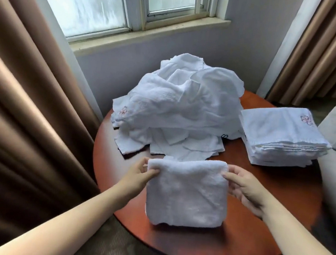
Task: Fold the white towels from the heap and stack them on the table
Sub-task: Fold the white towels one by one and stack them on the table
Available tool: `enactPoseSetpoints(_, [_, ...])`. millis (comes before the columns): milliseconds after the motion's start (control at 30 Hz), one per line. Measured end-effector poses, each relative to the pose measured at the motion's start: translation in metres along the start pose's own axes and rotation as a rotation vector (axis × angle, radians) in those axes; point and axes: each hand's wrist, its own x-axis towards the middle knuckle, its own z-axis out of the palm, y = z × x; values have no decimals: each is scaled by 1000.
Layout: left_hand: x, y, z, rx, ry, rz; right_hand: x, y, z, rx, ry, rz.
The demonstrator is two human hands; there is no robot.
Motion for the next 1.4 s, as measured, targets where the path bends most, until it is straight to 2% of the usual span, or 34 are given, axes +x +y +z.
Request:
enactPoseSetpoints(67, [6,-11,8,-62,96,-11,4,16,4,-14,-54,98])
enactPoseSetpoints(233, [16,-22,26,-211,239,-58,16,40,14,57,62,129])
enactPoseSetpoints(300, [20,-25,24,-160,161,-90,26,43,15,79,107,104])
enactPoseSetpoints(400, [25,-39,18,-12,-40,-240,42,49,12,53,238,92])
enactPoseSetpoints(500, [32,-59,15,214,-51,-287,44,59,6,56,263,172])
enactPoseSetpoints(633, [39,-72,20,89,49,-284,37,74,-3,-145,142,268])
enactPoseSetpoints(700, [41,-74,23,5,63,-259,40,74,-3,-184,190,214])
enactPoseSetpoints(800, [40,-79,23,-24,-80,-203,48,67,3,-127,327,100])
enactPoseSetpoints(900, [40,-86,20,89,-202,-105,53,67,7,-74,438,46])
enactPoseSetpoints(967, [41,-90,22,49,-125,-114,53,70,4,-76,427,82])
enactPoseSetpoints(1067, [42,-85,29,-68,-1,-170,50,73,2,-76,321,157])
enactPoseSetpoints(1267, [41,-75,45,-91,95,-79,63,56,12,-273,404,-60])
enactPoseSetpoints(1333, [44,-82,41,-52,131,-108,66,59,11,-313,430,-48])
enactPoseSetpoints(1400, [42,-91,36,-26,147,-142,62,66,5,-315,438,61])
